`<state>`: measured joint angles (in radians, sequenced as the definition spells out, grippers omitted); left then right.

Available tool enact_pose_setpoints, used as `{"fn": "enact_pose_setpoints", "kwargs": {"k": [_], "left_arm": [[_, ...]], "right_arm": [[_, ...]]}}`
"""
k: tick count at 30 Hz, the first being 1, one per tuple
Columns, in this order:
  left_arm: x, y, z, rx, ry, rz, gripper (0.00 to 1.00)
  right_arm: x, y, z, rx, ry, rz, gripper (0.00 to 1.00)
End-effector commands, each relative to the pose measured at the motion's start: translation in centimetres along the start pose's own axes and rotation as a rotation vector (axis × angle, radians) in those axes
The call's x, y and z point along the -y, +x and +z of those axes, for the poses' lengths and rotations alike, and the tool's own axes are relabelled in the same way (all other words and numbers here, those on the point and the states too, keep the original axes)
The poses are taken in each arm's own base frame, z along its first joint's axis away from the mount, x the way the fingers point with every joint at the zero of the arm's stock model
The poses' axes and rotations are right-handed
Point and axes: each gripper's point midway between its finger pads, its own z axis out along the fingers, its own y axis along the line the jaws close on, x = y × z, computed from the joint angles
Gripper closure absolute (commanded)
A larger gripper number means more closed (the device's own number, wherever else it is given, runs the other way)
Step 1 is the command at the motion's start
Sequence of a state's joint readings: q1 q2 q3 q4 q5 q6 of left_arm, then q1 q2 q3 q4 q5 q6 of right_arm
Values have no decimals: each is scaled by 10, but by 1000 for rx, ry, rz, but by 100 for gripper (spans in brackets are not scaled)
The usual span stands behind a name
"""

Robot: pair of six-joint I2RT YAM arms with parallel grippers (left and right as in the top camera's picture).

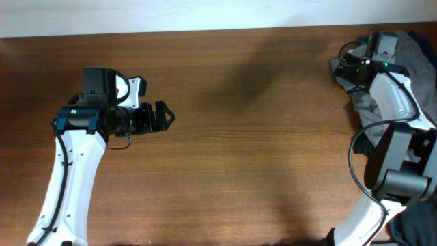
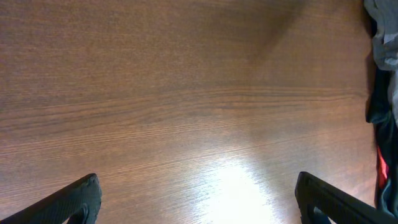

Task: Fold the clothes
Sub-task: 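Reach the right gripper to the grey shorts on the clothes pile, then grasp the grey shorts with the right gripper and drag them to table center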

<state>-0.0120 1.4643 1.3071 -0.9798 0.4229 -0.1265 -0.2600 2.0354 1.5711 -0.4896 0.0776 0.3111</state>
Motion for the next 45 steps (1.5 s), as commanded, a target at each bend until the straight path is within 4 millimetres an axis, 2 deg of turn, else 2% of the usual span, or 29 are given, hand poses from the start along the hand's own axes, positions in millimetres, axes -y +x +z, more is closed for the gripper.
{"fn": "enact_pose_setpoints", "kwargs": {"k": [1,4,7,11,13,14,15,16,19,22,23,25,27,29,32,36,39,43,45], "left_arm": [[4,-5,-4,17,11,42,1],[3,-5,-4,15,8,42,1],[3,-5,-4,15,8,42,1],[3,-5,-4,15,8,42,1],[3,-5,-4,15,9,42,1],[3,-5,-4,15,9,42,1],[3,-5,-4,15,9,42,1],[3,-5,-4,15,9,42,0],[3,-5,-4,15,8,42,1],[4,-5,-4,15,15,41,1],[7,-4,-4,13,28,42,1],[7,-4,-4,13,31,42,1],[7,-4,-4,13,31,42,1],[7,-5,-4,15,30,42,1],[8,-12,-12,42,30,45,1],[6,-35,-45,150,11,68,1],[2,-53,-84,270,-15,68,1],[-4,-57,-117,359,-48,79,1],[-5,-52,-126,369,-59,79,1]], "right_arm": [[-13,15,25,-30,7,-26,3],[2,25,47,-30,104,-5,2],[13,30,64,-39,125,30,3],[16,23,68,-10,119,57,15],[16,17,68,11,114,61,46],[15,15,66,15,111,61,74],[14,13,63,13,111,61,91],[13,10,56,14,109,60,96],[4,-8,27,48,74,55,96],[-24,-34,-30,101,-70,7,96],[-42,-39,-57,118,-152,-25,96],[-71,-41,-105,141,-256,-80,97],[-91,-35,-134,150,-307,-111,96],[-117,-23,-160,149,-359,-158,96],[-158,10,-181,104,-423,-242,96],[-221,88,-196,-35,-509,-407,96],[-261,152,-206,-131,-558,-540,96],[-290,226,-224,-225,-589,-697,96],[-296,244,-233,-207,-567,-754,96]]}}
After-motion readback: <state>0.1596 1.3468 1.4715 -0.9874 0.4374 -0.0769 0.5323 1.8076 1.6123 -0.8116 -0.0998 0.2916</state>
